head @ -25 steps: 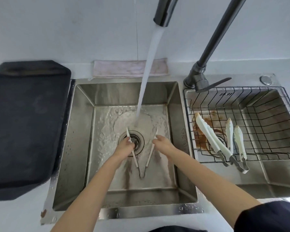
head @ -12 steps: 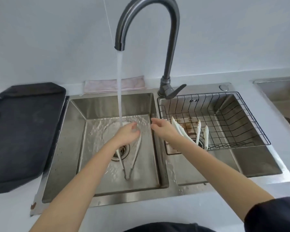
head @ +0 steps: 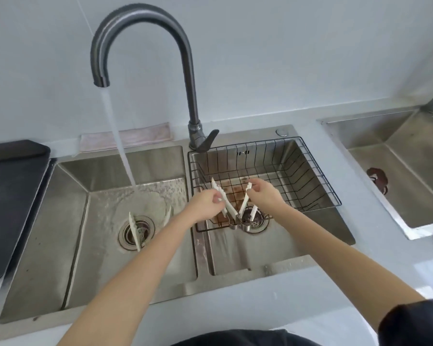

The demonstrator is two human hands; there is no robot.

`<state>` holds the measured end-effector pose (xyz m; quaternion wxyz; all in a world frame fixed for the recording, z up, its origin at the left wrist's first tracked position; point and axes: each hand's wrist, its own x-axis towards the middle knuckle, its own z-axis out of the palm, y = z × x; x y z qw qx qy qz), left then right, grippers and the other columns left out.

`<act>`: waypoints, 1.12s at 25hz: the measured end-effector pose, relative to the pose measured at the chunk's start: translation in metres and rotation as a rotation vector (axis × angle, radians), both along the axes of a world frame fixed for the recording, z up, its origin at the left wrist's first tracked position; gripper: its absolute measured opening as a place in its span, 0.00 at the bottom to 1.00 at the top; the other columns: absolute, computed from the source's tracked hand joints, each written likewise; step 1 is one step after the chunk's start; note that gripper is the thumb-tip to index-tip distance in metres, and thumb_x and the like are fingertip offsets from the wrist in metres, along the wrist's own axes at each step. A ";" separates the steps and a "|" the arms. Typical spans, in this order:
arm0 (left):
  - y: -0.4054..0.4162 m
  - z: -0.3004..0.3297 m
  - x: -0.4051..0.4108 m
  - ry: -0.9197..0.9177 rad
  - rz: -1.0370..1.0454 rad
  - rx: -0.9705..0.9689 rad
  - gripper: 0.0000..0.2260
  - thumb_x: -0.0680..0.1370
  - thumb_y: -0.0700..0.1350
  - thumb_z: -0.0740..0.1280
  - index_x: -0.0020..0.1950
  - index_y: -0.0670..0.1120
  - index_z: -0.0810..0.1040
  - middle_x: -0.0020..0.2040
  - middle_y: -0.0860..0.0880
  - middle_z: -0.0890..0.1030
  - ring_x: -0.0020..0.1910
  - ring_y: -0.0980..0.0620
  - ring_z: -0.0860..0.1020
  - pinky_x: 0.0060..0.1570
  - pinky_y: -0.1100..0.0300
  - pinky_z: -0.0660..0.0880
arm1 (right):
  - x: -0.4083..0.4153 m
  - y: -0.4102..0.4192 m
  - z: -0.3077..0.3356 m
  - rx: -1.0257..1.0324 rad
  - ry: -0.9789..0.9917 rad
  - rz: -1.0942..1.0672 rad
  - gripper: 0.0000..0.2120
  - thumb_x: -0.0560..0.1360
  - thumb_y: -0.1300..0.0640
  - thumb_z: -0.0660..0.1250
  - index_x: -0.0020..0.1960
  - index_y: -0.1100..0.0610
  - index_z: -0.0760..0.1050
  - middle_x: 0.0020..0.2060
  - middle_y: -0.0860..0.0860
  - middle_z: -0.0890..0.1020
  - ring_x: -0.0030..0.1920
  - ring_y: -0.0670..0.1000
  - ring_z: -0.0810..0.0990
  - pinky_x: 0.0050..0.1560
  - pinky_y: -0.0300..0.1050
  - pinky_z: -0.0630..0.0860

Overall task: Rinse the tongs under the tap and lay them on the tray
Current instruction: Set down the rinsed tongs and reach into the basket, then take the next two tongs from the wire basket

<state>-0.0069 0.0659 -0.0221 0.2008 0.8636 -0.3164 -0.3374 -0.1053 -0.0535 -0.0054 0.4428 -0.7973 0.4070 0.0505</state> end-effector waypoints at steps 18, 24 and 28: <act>-0.049 -0.021 -0.025 -0.099 -0.014 0.307 0.25 0.74 0.52 0.65 0.67 0.42 0.66 0.59 0.43 0.78 0.57 0.43 0.77 0.55 0.51 0.75 | 0.003 -0.036 -0.057 0.034 0.298 0.131 0.18 0.76 0.51 0.59 0.31 0.56 0.60 0.28 0.49 0.67 0.30 0.47 0.66 0.37 0.39 0.67; -0.045 -0.017 -0.027 -0.006 0.058 0.228 0.28 0.74 0.49 0.65 0.71 0.42 0.62 0.60 0.43 0.77 0.58 0.44 0.76 0.56 0.52 0.74 | 0.001 -0.035 -0.043 0.034 0.217 0.054 0.16 0.75 0.52 0.61 0.56 0.62 0.69 0.43 0.54 0.77 0.46 0.55 0.76 0.48 0.48 0.72; -0.040 -0.010 -0.031 0.094 0.159 0.048 0.26 0.75 0.46 0.65 0.69 0.41 0.60 0.50 0.44 0.77 0.41 0.47 0.77 0.43 0.57 0.76 | -0.001 -0.031 -0.029 0.065 0.056 -0.022 0.28 0.76 0.57 0.61 0.72 0.62 0.57 0.50 0.59 0.76 0.48 0.56 0.76 0.43 0.46 0.71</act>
